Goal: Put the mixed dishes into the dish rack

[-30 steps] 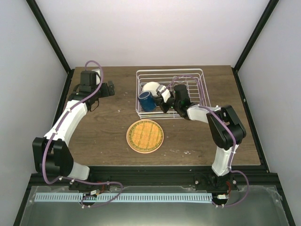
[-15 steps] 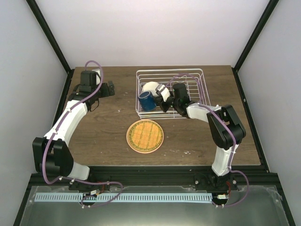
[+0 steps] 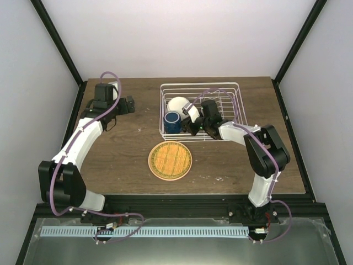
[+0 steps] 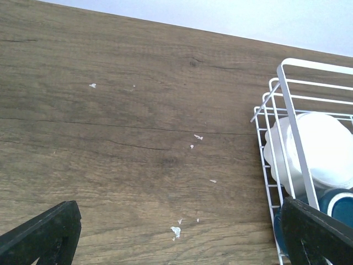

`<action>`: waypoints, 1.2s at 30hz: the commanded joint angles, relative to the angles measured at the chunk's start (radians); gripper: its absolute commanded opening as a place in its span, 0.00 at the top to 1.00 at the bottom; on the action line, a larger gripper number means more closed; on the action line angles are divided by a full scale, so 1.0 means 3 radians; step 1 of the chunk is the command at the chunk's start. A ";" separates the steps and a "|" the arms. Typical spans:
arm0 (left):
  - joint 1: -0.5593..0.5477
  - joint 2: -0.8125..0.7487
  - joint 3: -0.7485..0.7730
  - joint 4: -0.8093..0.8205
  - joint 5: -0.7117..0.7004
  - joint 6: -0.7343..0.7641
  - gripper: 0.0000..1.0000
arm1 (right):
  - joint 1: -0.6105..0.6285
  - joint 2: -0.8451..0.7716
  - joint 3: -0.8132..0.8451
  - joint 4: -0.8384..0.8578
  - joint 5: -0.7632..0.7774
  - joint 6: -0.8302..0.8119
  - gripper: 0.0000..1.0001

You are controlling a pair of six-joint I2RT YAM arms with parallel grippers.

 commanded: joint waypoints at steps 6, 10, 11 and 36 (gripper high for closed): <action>0.0023 0.0029 -0.0032 0.0064 0.0069 -0.0016 0.00 | 0.0083 -0.0343 -0.0271 -0.0482 -0.0016 0.0179 0.68; 0.0023 0.0025 -0.0021 0.0057 0.0048 -0.0006 0.00 | 0.0083 -0.0552 -0.0248 -0.0570 0.0133 0.0258 0.63; 0.0022 0.0032 -0.0013 0.0058 0.0039 -0.0001 0.00 | 0.0083 -0.0604 -0.0230 -0.0597 0.0176 0.0279 0.62; -0.0369 0.0029 -0.0075 -0.1071 0.0280 0.0180 0.00 | -0.0006 -0.0209 0.1839 -0.1946 0.1449 0.1264 0.26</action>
